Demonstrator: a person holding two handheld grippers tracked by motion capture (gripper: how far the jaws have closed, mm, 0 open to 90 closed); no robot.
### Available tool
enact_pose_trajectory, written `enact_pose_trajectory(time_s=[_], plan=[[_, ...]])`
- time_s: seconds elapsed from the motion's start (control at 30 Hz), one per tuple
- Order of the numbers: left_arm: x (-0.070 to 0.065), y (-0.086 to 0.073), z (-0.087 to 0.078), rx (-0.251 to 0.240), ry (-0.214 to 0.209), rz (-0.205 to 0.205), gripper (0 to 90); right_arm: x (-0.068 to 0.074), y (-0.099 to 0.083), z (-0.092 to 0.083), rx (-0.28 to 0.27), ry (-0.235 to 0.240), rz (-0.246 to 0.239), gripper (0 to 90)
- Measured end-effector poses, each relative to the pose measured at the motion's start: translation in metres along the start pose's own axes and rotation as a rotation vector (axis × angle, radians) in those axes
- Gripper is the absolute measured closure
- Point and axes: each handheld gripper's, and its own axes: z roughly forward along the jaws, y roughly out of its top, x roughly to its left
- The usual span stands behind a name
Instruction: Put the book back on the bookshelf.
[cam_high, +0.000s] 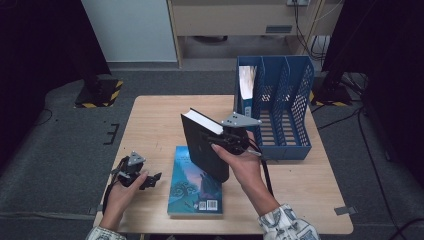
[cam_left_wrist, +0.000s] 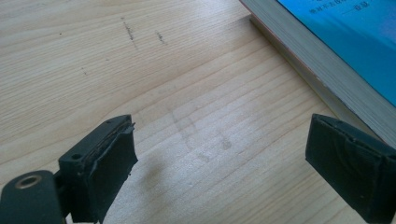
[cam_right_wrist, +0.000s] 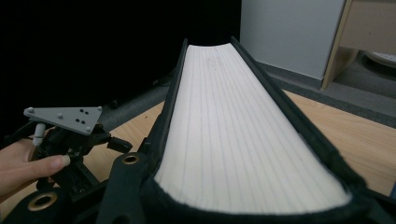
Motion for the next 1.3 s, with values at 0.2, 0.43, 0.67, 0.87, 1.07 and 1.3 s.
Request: enact_pose_trajectory(time_s=[0.2, 0.43, 0.67, 0.87, 1.07, 1.3], plan=[[0.001, -0.002, 0.005, 0.028, 0.012, 0.004, 7.8, -0.003, 0.002, -0.015, 0.001, -0.009, 0.012, 52.8], [0.003, -0.004, 0.005, 0.028, 0.024, -0.011, 7.7, -0.007, 0.007, -0.036, -0.022, -0.018, 0.028, 52.8], [0.005, -0.006, 0.005, 0.026, 0.038, -0.008, 7.8, -0.010, 0.014, -0.066, -0.058, -0.032, 0.041, 52.8], [0.008, -0.009, 0.007, 0.039, 0.059, -0.011, 7.8, -0.017, 0.019, -0.097, -0.083, -0.068, 0.048, 52.9], [0.010, -0.010, 0.007, 0.042, 0.068, -0.015, 7.8, -0.027, 0.023, -0.126, -0.105, -0.115, 0.057, 52.9], [0.009, -0.011, 0.008, 0.048, 0.070, -0.007, 7.8, -0.040, 0.028, -0.155, -0.134, -0.173, 0.068, 52.9]])
